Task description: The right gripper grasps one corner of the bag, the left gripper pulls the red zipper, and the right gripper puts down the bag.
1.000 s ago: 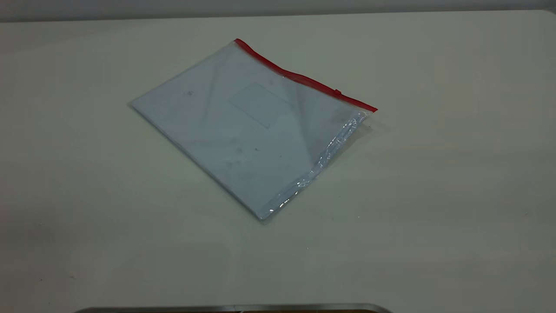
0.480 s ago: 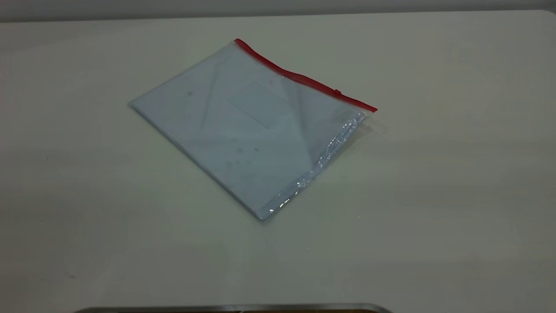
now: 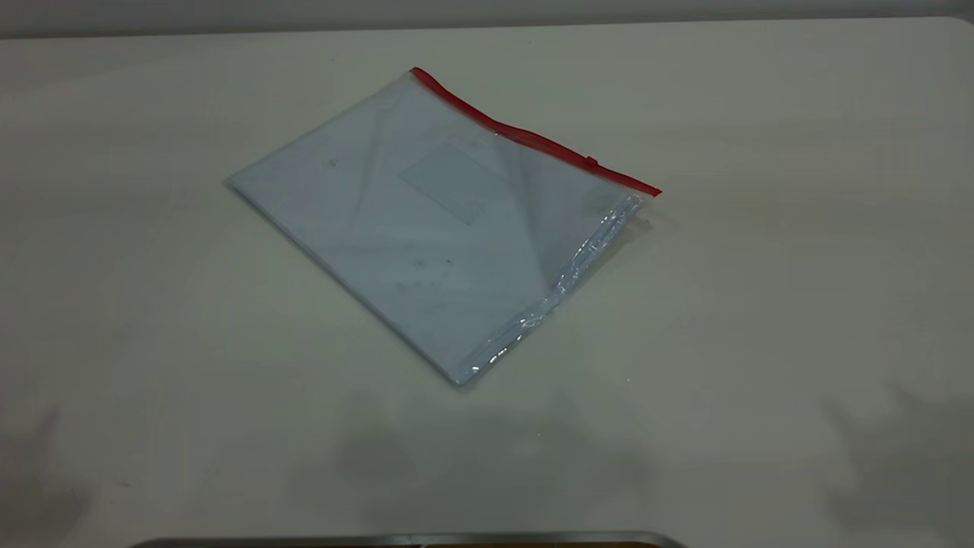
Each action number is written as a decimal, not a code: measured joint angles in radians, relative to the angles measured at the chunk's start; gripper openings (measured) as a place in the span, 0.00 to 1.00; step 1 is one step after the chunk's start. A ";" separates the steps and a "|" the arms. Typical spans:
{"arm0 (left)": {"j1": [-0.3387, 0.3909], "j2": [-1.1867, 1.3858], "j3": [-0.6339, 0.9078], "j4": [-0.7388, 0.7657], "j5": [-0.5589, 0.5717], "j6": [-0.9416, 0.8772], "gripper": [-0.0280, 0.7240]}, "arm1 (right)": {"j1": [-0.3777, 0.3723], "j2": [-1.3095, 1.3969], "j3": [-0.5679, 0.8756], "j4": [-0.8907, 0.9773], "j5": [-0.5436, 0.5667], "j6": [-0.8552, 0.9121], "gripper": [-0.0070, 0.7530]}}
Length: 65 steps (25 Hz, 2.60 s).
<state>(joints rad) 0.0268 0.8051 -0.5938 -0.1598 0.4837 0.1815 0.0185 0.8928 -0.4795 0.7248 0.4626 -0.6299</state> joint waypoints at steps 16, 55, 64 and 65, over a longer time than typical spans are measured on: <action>0.000 0.579 -0.261 -0.004 -0.110 0.064 0.59 | 0.000 1.040 -0.221 1.048 0.075 -1.105 0.75; 0.000 0.614 -0.270 -0.016 -0.140 0.064 0.59 | 0.193 1.688 -0.815 0.951 0.536 -0.969 0.06; -0.010 0.717 -0.274 -0.048 -0.162 0.066 0.59 | 0.130 1.543 -0.847 0.290 0.387 -0.644 0.06; -0.019 0.746 -0.281 -0.049 -0.162 0.069 0.59 | 0.122 1.524 -0.864 0.312 0.338 -0.648 0.06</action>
<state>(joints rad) 0.0076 1.5507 -0.8752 -0.2091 0.3213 0.2507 0.1402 2.4167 -1.3436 1.0364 0.8011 -1.2779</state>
